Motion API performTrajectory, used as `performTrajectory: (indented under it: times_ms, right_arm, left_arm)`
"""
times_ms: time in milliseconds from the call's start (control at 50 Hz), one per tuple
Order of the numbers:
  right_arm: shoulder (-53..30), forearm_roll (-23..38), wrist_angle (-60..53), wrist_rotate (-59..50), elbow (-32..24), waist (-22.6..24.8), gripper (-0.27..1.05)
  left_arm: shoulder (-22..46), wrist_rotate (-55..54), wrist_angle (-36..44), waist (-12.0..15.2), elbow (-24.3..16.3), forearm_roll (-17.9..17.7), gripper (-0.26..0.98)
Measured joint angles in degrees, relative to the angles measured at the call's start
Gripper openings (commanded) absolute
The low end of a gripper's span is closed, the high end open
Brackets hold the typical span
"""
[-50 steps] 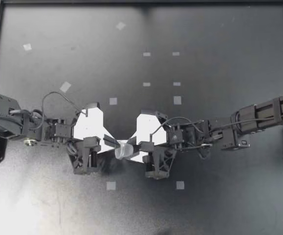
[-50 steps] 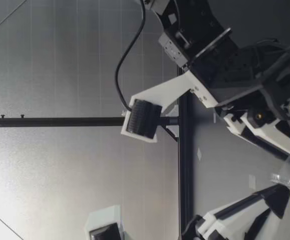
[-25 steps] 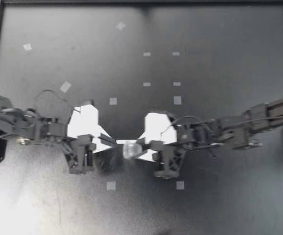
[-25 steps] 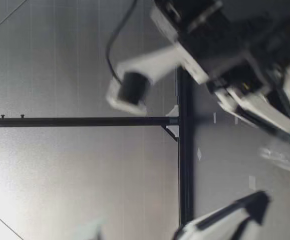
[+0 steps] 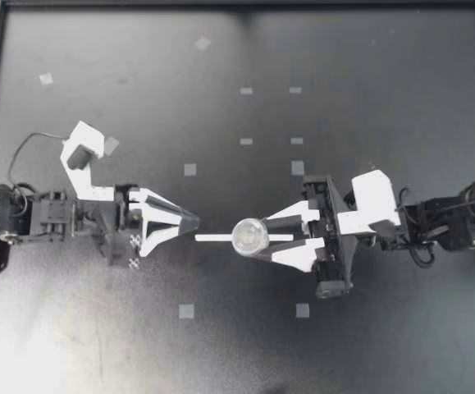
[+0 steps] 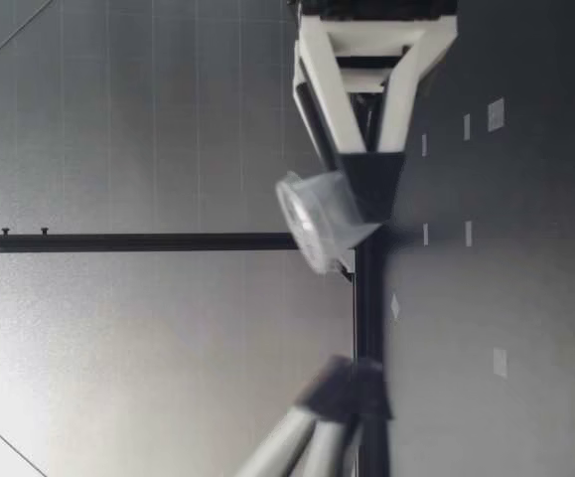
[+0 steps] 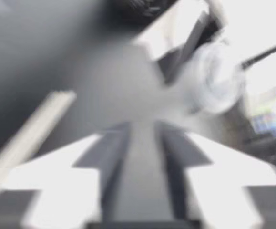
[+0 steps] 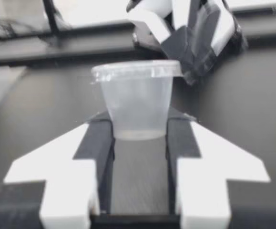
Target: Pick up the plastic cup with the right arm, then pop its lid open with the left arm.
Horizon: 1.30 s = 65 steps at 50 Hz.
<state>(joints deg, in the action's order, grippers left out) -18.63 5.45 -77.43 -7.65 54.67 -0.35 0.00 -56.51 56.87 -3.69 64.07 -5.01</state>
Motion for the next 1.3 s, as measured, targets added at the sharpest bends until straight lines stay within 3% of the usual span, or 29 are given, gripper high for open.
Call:
performTrajectory:
  times_ms: [60,120,260,540,680,1300]
  right_arm:
    - [-0.88,0.62,-1.85,0.09,-0.7,0.0,0.15]
    - [-1.49,0.97,-2.29,0.35,-1.67,0.0,0.15]
    - [-1.67,1.14,-2.37,2.9,-3.78,0.0,0.15]
    - [-1.58,1.14,1.85,6.06,-4.57,-1.05,0.15]
    - [-1.58,1.14,2.2,6.15,-5.01,-2.81,0.15]
    - [-4.66,1.05,7.03,1.93,-4.83,-2.37,0.15]
  left_arm:
    - [0.79,-6.77,4.83,0.0,0.0,0.79,0.78]
    - [1.23,-11.51,6.77,0.0,-0.35,1.14,0.86]
    - [1.41,-15.03,5.1,0.0,-2.37,1.32,0.77]
    - [0.7,-15.29,3.69,-0.35,-3.69,1.58,0.77]
    - [0.62,-15.38,3.43,-1.85,-4.92,2.2,0.77]
    - [0.53,-13.62,3.25,-2.2,-4.83,2.37,0.76]
